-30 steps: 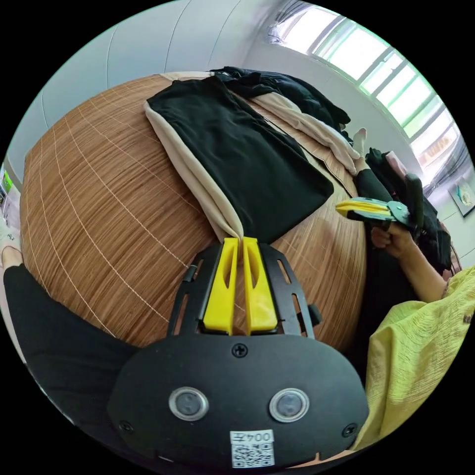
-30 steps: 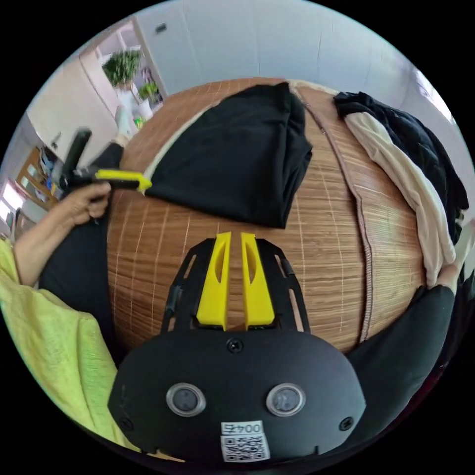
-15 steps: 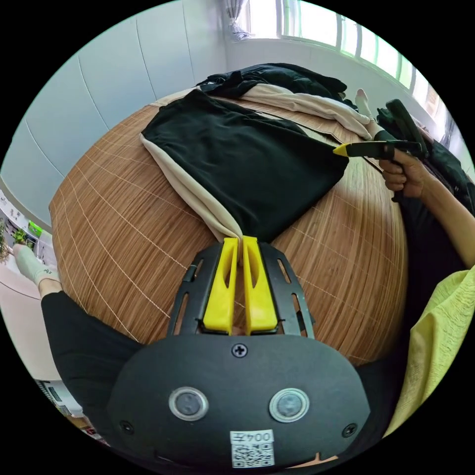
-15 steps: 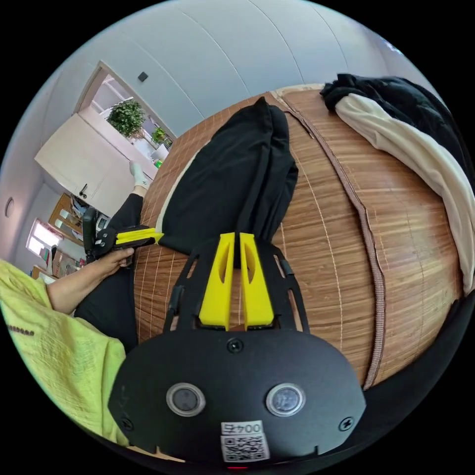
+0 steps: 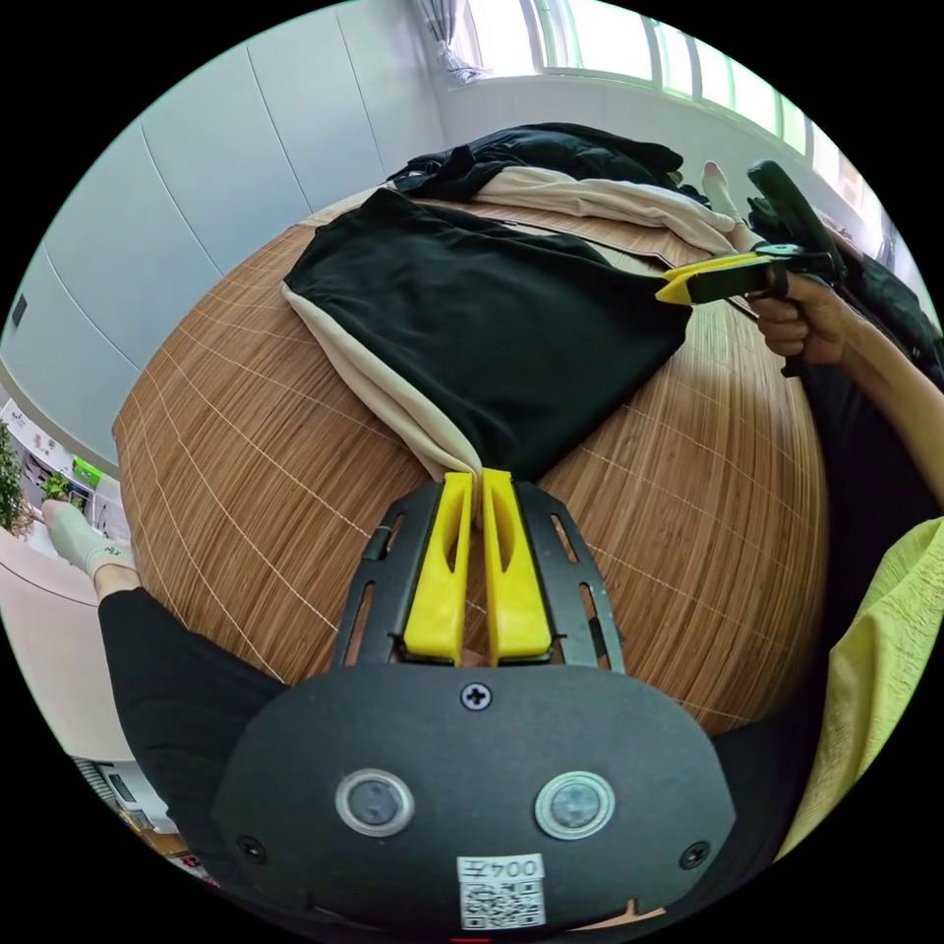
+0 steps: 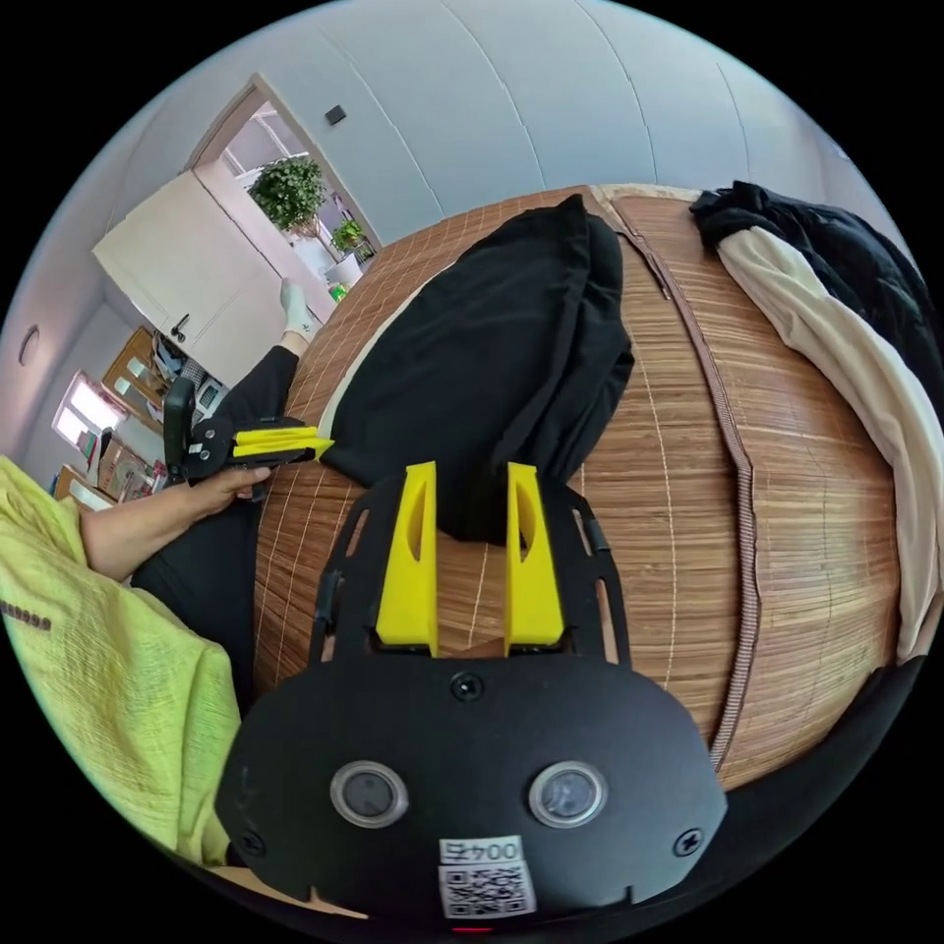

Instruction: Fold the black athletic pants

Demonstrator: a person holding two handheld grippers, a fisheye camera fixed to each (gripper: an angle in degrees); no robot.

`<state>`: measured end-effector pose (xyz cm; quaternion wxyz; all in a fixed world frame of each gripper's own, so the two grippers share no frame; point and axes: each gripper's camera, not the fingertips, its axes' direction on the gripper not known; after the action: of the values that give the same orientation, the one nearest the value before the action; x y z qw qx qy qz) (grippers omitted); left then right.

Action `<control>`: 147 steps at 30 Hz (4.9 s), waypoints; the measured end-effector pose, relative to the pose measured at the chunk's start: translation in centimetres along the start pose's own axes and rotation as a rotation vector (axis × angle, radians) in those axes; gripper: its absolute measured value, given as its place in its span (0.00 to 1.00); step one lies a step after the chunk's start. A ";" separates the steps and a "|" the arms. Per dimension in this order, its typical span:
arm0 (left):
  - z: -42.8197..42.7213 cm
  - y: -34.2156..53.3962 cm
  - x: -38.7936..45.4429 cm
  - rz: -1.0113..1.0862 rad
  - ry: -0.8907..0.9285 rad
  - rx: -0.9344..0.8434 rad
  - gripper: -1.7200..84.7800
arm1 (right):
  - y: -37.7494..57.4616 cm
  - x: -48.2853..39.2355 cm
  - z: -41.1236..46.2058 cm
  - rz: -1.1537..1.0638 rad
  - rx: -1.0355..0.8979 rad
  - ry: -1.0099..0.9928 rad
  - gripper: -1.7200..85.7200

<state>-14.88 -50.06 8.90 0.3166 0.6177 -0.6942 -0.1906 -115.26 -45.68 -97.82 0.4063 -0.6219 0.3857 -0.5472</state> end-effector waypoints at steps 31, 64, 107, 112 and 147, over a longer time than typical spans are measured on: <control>-0.5 0.9 -6.4 -0.091 0.129 0.013 0.05 | -3.9 16.2 -0.4 0.483 -0.076 -0.668 0.04; -0.4 0.0 -8.1 0.019 0.209 -0.086 0.04 | -1.0 -0.2 -3.0 0.171 -0.190 0.053 0.02; 3.1 -6.6 4.4 0.108 -0.080 -0.054 0.02 | 0.6 -11.2 0.8 -0.179 -0.189 0.342 0.07; 2.3 -4.8 6.3 0.101 -0.024 -0.131 0.02 | 1.8 -10.2 -0.5 -0.078 -0.238 0.186 0.05; 1.8 0.5 12.2 0.128 -0.101 -0.053 0.02 | -10.5 -6.3 2.9 0.015 0.114 0.340 0.03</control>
<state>-16.95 -62.10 10.42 0.3090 0.5530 -0.7420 -0.2193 -112.66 -35.66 -90.64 0.3738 -0.4935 0.4219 -0.6623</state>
